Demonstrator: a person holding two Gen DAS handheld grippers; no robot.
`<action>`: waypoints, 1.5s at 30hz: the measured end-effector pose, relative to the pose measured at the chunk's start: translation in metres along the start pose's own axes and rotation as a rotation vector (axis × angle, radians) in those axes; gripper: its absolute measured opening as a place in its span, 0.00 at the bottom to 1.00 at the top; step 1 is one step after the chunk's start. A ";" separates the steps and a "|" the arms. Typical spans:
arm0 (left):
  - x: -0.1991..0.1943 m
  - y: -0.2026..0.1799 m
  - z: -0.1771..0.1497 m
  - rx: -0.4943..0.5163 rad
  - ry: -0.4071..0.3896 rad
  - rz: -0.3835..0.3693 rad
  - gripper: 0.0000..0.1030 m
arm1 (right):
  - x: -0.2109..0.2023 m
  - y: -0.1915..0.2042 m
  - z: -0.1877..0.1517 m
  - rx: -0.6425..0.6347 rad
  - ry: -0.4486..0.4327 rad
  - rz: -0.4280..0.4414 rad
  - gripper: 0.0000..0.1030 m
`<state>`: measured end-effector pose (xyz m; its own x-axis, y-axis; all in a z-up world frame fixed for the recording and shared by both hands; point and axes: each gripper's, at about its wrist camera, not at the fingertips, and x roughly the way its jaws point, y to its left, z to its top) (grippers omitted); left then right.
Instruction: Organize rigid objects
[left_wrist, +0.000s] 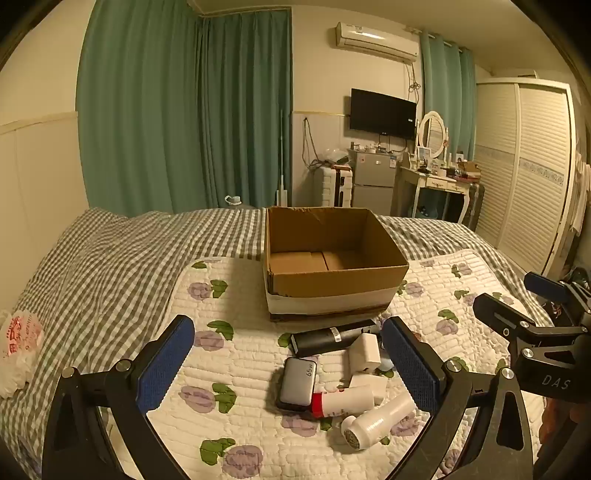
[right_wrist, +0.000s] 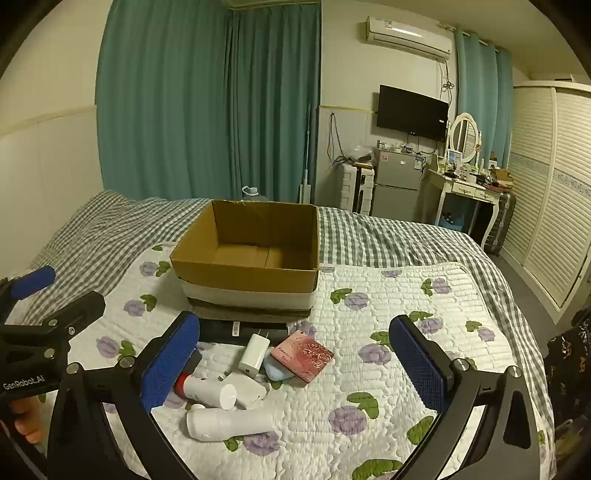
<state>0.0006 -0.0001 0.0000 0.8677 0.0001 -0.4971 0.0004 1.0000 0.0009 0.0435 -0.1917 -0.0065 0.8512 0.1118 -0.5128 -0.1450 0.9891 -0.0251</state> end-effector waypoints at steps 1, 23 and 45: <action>0.000 0.000 0.000 -0.003 -0.004 0.001 1.00 | 0.000 0.000 0.000 -0.003 -0.004 -0.004 1.00; 0.002 -0.003 -0.005 0.000 -0.002 0.002 1.00 | 0.003 0.002 -0.005 0.000 0.006 0.008 1.00; 0.003 -0.001 -0.007 -0.003 0.003 0.002 1.00 | 0.005 0.004 -0.008 -0.009 0.016 0.012 1.00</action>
<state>0.0001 -0.0011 -0.0075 0.8664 0.0024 -0.4993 -0.0028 1.0000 -0.0001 0.0429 -0.1881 -0.0156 0.8411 0.1225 -0.5268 -0.1600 0.9868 -0.0261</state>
